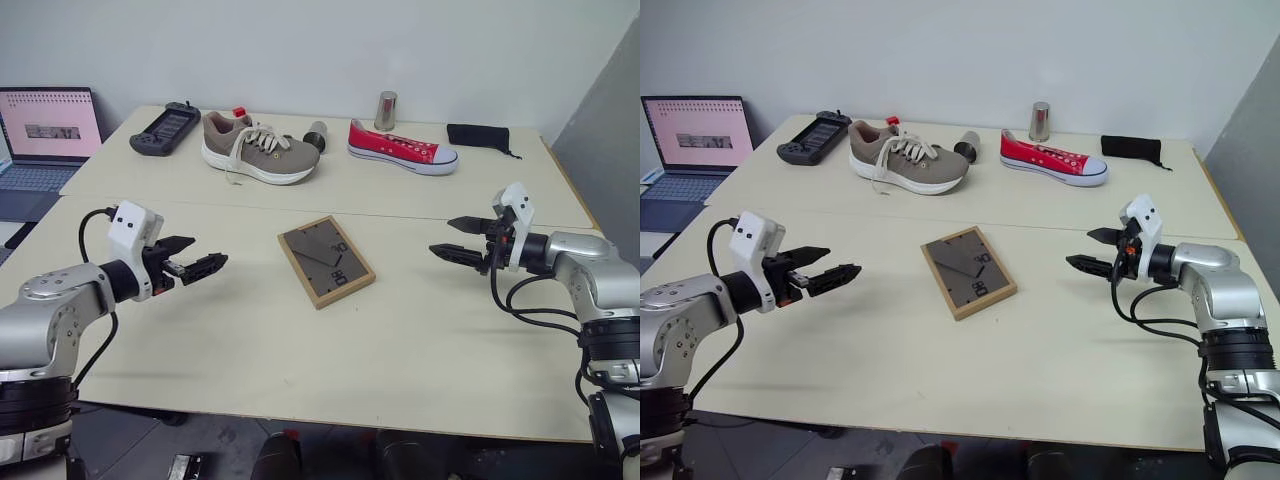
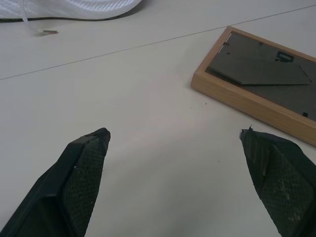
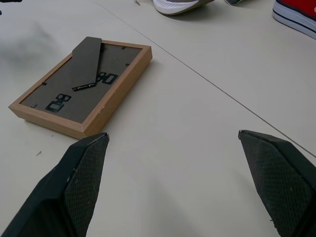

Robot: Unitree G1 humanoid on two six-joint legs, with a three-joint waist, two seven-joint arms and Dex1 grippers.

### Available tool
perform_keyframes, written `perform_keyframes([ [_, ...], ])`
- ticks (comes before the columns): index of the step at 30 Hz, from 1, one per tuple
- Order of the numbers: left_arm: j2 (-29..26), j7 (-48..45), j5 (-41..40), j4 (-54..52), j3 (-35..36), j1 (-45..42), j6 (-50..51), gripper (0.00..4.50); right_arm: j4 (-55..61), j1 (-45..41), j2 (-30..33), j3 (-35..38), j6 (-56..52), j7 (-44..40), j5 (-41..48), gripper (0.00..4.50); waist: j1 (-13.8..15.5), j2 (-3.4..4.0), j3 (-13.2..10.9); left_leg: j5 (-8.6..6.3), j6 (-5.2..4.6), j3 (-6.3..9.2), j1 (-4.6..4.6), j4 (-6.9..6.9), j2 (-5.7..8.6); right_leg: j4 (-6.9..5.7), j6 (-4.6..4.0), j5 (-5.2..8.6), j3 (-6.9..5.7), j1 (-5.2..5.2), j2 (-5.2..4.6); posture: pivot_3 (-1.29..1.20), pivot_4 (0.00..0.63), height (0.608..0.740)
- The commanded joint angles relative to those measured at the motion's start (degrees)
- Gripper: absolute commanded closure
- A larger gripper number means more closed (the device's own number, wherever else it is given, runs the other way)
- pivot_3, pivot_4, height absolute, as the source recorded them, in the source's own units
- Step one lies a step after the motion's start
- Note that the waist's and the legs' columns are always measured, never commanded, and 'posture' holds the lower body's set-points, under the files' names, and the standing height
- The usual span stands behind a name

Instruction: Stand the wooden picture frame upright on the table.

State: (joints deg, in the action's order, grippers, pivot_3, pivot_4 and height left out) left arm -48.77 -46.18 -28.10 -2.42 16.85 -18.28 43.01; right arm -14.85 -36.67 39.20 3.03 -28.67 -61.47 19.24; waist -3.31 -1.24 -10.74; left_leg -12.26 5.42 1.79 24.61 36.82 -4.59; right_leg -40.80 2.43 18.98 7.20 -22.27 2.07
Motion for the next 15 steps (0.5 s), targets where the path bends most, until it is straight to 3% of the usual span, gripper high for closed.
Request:
perform_keyframes([
  [1, -1.30, -0.68, 0.38, -0.87, 0.57, -0.20, -1.69, 0.00, 1.31, -0.86, 0.71, 0.83, 0.20, -0.26, 0.75, 0.03, 0.00, 0.00, 0.00, 0.00, 0.00, 0.00, 0.00, 0.00, 0.00, 0.00, 0.00, 0.00, 0.00, 0.00, 0.00, 0.00, 0.150, 0.740],
  [15, -1.95, -1.19, 0.75, 1.28, 0.25, -1.48, -0.95, 0.00, -1.08, -3.70, 0.64, -2.56, 2.22, -3.68, -0.50, 0.03, -0.01, 0.00, 0.00, 0.00, 0.00, 0.00, 0.00, 0.01, 0.00, -0.01, 0.00, 0.00, 0.00, 0.00, 0.00, 0.00, 0.150, 0.740],
])
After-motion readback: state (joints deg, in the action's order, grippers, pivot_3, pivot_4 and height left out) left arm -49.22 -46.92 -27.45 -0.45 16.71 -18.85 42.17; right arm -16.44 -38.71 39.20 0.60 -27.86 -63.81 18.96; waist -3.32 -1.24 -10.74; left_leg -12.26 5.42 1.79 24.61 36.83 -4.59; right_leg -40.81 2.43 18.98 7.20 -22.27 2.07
